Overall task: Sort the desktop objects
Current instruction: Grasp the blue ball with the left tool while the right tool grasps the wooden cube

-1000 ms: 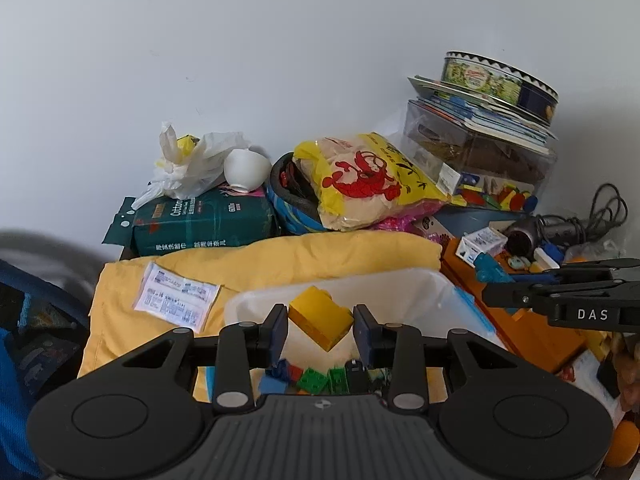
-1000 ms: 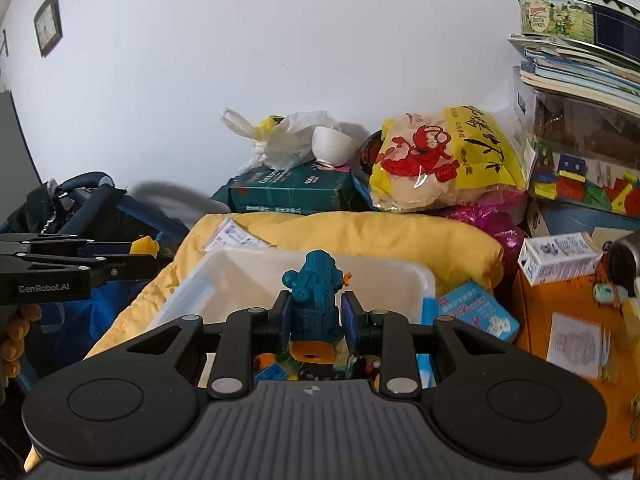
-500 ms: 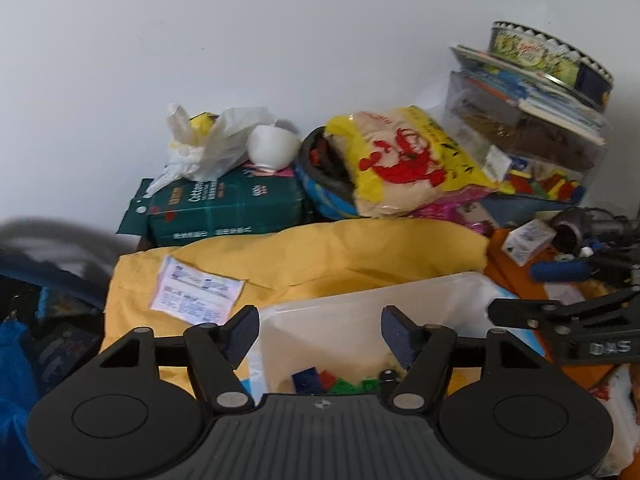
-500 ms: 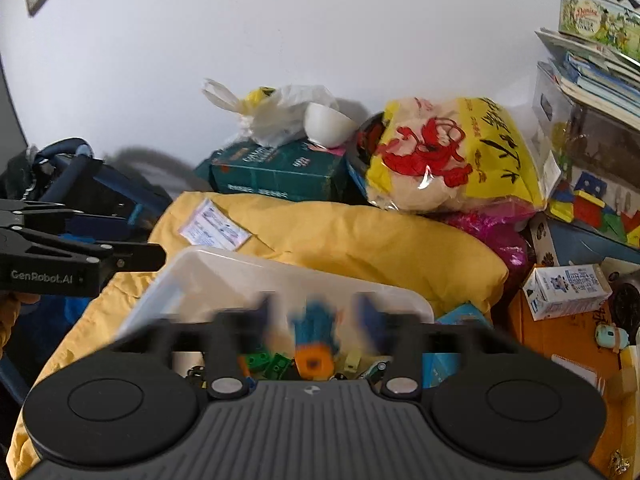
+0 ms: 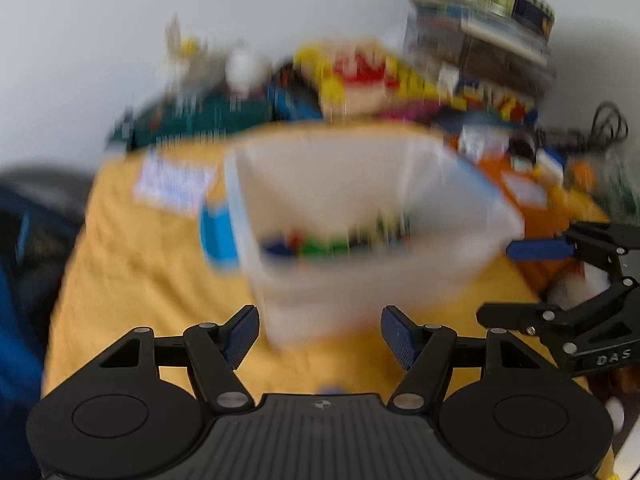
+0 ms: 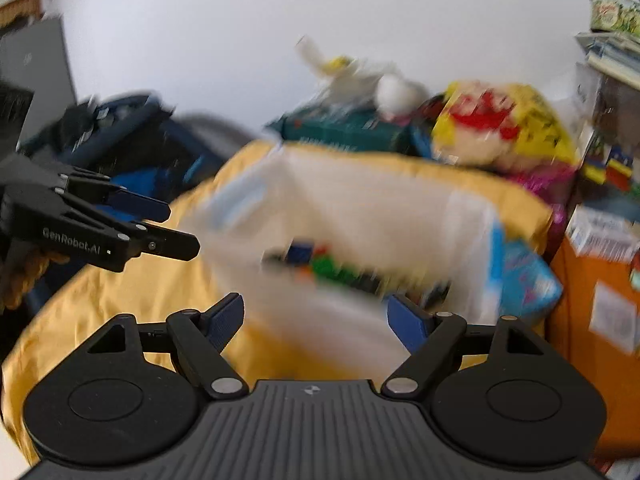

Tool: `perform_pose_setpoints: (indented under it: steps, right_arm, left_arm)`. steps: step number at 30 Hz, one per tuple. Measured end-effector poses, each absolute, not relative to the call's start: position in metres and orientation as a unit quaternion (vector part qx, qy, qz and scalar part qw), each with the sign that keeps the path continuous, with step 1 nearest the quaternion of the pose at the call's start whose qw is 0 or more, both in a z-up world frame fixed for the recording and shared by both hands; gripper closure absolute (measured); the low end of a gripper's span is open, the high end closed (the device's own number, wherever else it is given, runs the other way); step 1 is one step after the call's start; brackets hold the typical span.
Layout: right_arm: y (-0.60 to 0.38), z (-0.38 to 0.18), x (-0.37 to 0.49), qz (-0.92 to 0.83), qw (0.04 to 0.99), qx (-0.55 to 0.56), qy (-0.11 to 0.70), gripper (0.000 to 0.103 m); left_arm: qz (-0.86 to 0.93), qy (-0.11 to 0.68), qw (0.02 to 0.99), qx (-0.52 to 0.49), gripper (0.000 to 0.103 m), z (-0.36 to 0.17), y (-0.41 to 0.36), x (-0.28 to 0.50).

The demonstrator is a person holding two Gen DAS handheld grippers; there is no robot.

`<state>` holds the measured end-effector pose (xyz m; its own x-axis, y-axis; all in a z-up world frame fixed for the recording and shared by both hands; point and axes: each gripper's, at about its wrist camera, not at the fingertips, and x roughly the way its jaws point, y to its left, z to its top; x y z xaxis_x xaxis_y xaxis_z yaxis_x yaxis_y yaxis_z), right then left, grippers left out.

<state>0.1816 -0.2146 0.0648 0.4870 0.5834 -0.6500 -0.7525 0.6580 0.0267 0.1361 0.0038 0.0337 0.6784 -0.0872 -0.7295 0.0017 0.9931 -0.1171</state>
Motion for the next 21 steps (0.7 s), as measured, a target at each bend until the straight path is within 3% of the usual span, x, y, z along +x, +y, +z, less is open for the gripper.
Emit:
perform_pose_setpoints:
  steps: [8,15,18,19,20,21]
  right_arm:
    - [-0.195,-0.012,0.184,0.384,0.824,-0.172,0.380,0.028]
    - [-0.173,-0.030,0.197,0.399,0.810,-0.199,0.380,0.041]
    - [-0.167,-0.039,0.197,0.401,0.804,-0.209,0.386,0.044]
    - [-0.164,-0.041,0.199,0.400,0.802,-0.208,0.391,0.049]
    - [-0.165,-0.044,0.198,0.403,0.799,-0.206,0.396,0.065]
    - [-0.164,-0.046,0.199,0.407,0.793,-0.204,0.404,0.065]
  left_arm:
    - [-0.005,0.462,0.886,-0.031,0.033,-0.052,-0.010,0.141]
    - [-0.033,0.464,0.885,-0.008,0.039,-0.069,-0.022,0.153]
    - [-0.034,0.457,0.889,-0.002,0.049,-0.069,-0.025,0.155]
    - [-0.038,0.454,0.890,-0.003,0.058,-0.069,-0.024,0.155]
    - [-0.037,0.451,0.892,-0.001,0.061,-0.068,-0.024,0.154]
    - [-0.038,0.450,0.892,-0.002,0.061,-0.067,-0.023,0.153]
